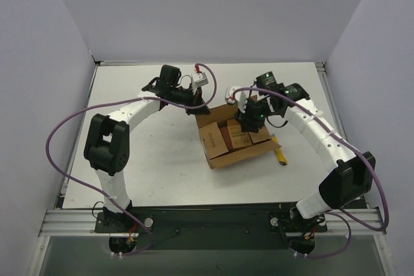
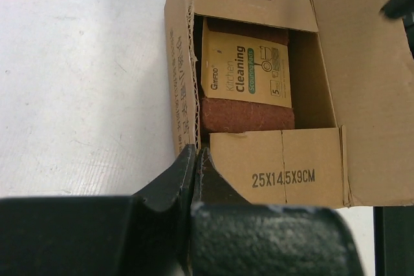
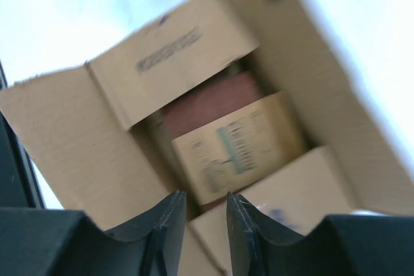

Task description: Unpack the express box

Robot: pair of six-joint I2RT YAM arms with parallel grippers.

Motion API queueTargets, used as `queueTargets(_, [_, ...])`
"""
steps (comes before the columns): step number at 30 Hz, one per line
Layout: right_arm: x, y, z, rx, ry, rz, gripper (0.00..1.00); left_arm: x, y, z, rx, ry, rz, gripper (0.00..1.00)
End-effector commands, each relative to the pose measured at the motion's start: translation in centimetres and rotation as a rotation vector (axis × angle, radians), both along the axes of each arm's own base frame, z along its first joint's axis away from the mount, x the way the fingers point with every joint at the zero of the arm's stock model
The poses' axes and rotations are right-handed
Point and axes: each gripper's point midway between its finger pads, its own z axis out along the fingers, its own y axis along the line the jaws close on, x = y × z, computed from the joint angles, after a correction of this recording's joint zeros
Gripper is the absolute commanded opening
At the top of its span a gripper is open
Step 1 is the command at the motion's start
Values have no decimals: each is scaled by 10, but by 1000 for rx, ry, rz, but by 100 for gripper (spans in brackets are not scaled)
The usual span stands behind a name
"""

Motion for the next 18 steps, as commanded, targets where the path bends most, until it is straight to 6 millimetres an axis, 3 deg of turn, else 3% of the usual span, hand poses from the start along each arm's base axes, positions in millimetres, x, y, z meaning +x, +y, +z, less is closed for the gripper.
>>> queueTargets(1, [-4,0,46,131,4,41,34,-9,2,-5,8,7,-51,0])
queueTargets(6, [31,-2,13,20,-22,89,33,-12,9,-6,10,37,-51,0])
queueTargets(10, [51,11,-12,37,-83,164,37,-24,11,-6,-10,93,-56,0])
queueTargets(14, [52,19,-26,66,-106,254,42,-32,11,-7,-14,136,-70,0])
queueTargets(18, [56,23,-37,65,-136,300,53,-35,11,-8,-6,151,-79,0])
